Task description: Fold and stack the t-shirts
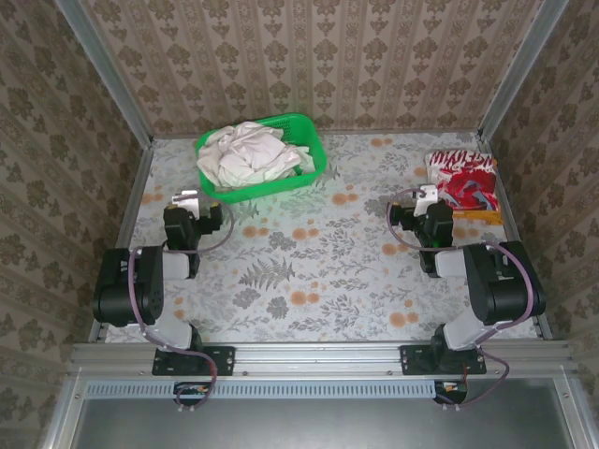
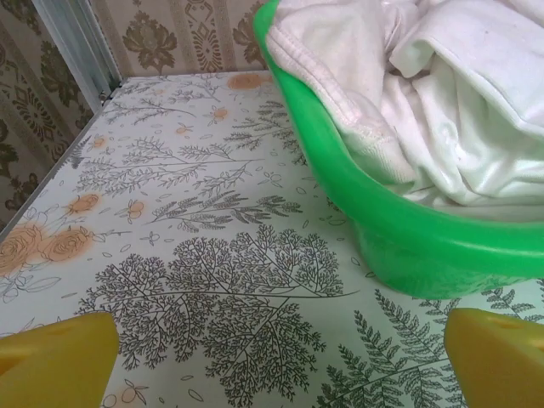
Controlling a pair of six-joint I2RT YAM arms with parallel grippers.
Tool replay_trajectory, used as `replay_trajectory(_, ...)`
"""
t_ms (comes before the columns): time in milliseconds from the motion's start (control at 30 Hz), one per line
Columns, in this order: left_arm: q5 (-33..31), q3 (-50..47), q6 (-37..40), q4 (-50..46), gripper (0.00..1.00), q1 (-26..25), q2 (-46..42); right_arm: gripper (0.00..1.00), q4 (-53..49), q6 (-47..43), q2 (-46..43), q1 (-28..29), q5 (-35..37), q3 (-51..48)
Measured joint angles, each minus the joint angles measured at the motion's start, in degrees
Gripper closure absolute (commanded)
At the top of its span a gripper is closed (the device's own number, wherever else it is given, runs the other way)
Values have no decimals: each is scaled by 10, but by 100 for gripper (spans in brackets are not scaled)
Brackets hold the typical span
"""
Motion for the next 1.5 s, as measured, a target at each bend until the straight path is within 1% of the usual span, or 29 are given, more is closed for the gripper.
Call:
replay_trajectory(333,-2,-5,6,-26,0,0,-6,0,-22,2,-4,-2,5,-2)
replay_trajectory(1233,-6,-7,7,-28,0,-3,-10,0,-28,11,-9,-2,11,-7)
replay_trajectory(1367,-19,-20,6,-37,0,-4,-40,0,-41,10,-23,-2,11,-10)
replay_trajectory(1500,-43,-27,7,-95,0,-12,-134,0,-89,10,-88,-2,11,-10)
